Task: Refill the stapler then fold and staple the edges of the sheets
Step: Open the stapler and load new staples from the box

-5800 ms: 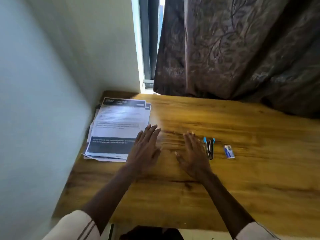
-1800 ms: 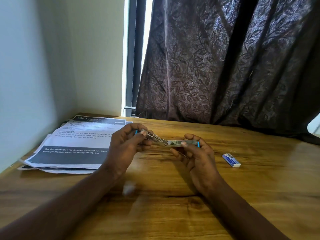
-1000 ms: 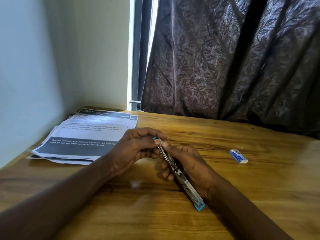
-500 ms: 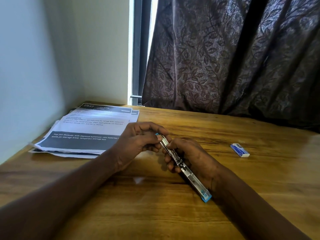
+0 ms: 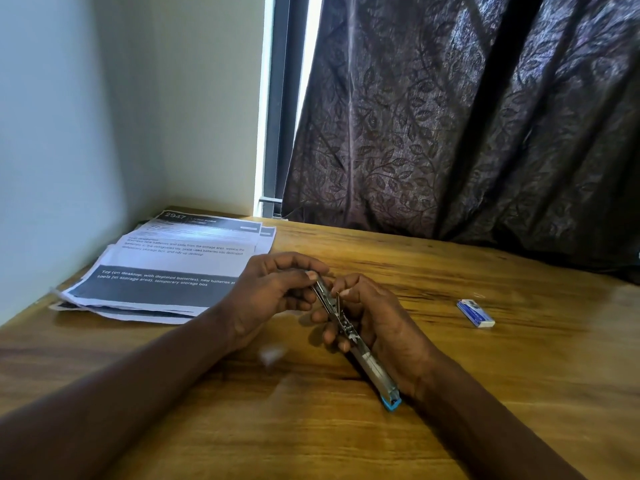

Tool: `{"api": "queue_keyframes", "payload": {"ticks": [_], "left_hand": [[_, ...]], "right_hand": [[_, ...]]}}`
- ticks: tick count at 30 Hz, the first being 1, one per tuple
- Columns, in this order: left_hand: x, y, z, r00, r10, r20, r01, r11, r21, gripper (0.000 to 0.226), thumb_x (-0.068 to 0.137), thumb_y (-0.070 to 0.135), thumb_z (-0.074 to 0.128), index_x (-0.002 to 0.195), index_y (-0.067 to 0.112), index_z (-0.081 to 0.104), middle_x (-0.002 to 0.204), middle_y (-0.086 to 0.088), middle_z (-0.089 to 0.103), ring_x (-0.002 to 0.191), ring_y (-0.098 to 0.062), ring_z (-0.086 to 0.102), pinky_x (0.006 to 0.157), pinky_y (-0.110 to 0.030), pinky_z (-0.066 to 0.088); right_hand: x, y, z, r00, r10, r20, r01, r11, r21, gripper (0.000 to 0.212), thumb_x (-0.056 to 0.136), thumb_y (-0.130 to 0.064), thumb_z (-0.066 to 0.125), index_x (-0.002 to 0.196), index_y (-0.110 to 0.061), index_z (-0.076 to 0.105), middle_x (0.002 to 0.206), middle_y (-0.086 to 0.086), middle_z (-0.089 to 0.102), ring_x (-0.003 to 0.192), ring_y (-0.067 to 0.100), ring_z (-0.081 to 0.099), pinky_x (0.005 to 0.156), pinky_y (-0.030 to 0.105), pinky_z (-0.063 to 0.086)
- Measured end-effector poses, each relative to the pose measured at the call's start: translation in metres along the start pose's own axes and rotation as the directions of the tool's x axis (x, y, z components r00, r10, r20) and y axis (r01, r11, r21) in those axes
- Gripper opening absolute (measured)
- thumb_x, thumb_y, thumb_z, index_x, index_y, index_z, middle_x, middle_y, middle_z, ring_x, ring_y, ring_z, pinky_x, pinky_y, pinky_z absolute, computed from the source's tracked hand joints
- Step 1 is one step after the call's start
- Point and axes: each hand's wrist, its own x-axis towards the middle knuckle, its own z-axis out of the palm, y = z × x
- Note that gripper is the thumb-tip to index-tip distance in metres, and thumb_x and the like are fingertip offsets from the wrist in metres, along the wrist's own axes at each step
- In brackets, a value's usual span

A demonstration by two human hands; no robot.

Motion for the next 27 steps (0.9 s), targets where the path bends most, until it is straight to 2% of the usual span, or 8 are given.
{"api": "queue_keyframes", "payload": {"ticks": [4,8,11,13,16,19,23,27], "left_hand": [[0.003,0.003,-0.004,0.998,-0.016,-0.055,0.011,0.996,-0.091,0.021,0.094,-0.005,0.055,0.099,0.002,0.074,0.095,-0.019,0.077,0.068,-0.017,0.063,0.065,-0.026,0.056],[0.003,0.006,-0.009,0.997,0.004,-0.077,-0.014,0.993,-0.120,0.021,0.095,-0.006,0.054,0.099,0.002,0.073,0.096,-0.019,0.077,0.068,-0.017,0.064,0.065,-0.026,0.056],[0.003,0.006,-0.008,0.993,0.053,-0.105,-0.055,0.998,-0.017,0.020,0.096,-0.002,0.057,0.105,0.006,0.073,0.101,-0.017,0.078,0.075,-0.020,0.067,0.069,-0.029,0.058],[0.003,0.003,-0.006,0.978,0.137,-0.155,-0.114,0.983,0.147,0.020,0.094,0.003,0.064,0.111,0.013,0.070,0.106,-0.011,0.076,0.082,-0.023,0.071,0.071,-0.029,0.061],[0.003,-0.001,-0.009,0.909,0.401,-0.114,-0.268,0.771,0.577,0.030,0.088,0.018,0.077,0.114,0.026,0.064,0.114,0.011,0.067,0.088,-0.010,0.070,0.071,-0.023,0.059],[0.000,0.002,-0.011,0.867,0.494,0.067,-0.373,0.552,0.746,0.032,0.082,0.035,0.078,0.110,0.029,0.063,0.108,0.012,0.063,0.089,-0.005,0.065,0.071,-0.023,0.057],[-0.003,0.003,-0.010,0.878,0.470,0.092,-0.364,0.530,0.766,0.032,0.078,0.043,0.075,0.104,0.029,0.063,0.095,0.015,0.064,0.084,-0.004,0.062,0.072,-0.026,0.057],[-0.003,0.002,-0.012,0.878,0.470,0.092,-0.352,0.504,0.789,0.024,0.080,0.037,0.080,0.099,0.029,0.067,0.086,0.015,0.065,0.076,-0.006,0.064,0.069,-0.030,0.058]], "right_hand": [[0.001,0.002,-0.004,0.998,0.011,0.061,-0.014,0.998,0.060,0.025,0.093,-0.027,0.057,0.088,-0.004,0.064,0.107,0.026,0.073,0.072,0.031,0.071,0.058,0.031,0.047],[0.000,0.000,-0.004,0.997,-0.010,0.082,0.009,1.000,0.012,0.038,0.094,-0.017,0.061,0.121,0.010,0.057,0.114,0.026,0.073,0.079,0.033,0.075,0.059,0.027,0.056],[0.000,0.000,-0.003,0.999,-0.026,0.043,0.022,0.996,0.087,0.042,0.089,-0.012,0.065,0.127,0.004,0.054,0.112,0.030,0.072,0.075,0.034,0.076,0.061,0.030,0.061],[0.001,0.001,-0.004,0.999,-0.038,0.013,0.036,0.994,0.100,0.045,0.086,-0.015,0.069,0.127,0.001,0.058,0.113,0.029,0.073,0.078,0.033,0.076,0.065,0.031,0.062],[0.002,0.002,-0.005,0.998,-0.047,-0.047,0.051,0.994,0.096,0.047,0.081,-0.017,0.073,0.125,-0.003,0.063,0.111,0.025,0.075,0.082,0.032,0.076,0.070,0.031,0.064],[0.004,0.002,-0.003,0.995,-0.065,-0.075,0.071,0.994,0.081,0.053,0.081,-0.014,0.076,0.130,-0.005,0.060,0.113,0.022,0.075,0.087,0.031,0.076,0.073,0.032,0.063],[0.005,0.005,-0.002,0.991,-0.111,-0.078,0.109,0.994,-0.029,0.061,0.078,-0.014,0.079,0.135,-0.010,0.056,0.112,0.019,0.076,0.102,0.036,0.074,0.088,0.041,0.062],[0.005,0.009,-0.001,0.990,-0.129,-0.062,0.124,0.989,-0.079,0.051,0.085,-0.011,0.075,0.134,-0.009,0.059,0.113,0.018,0.076,0.106,0.036,0.074,0.094,0.046,0.060]]}}
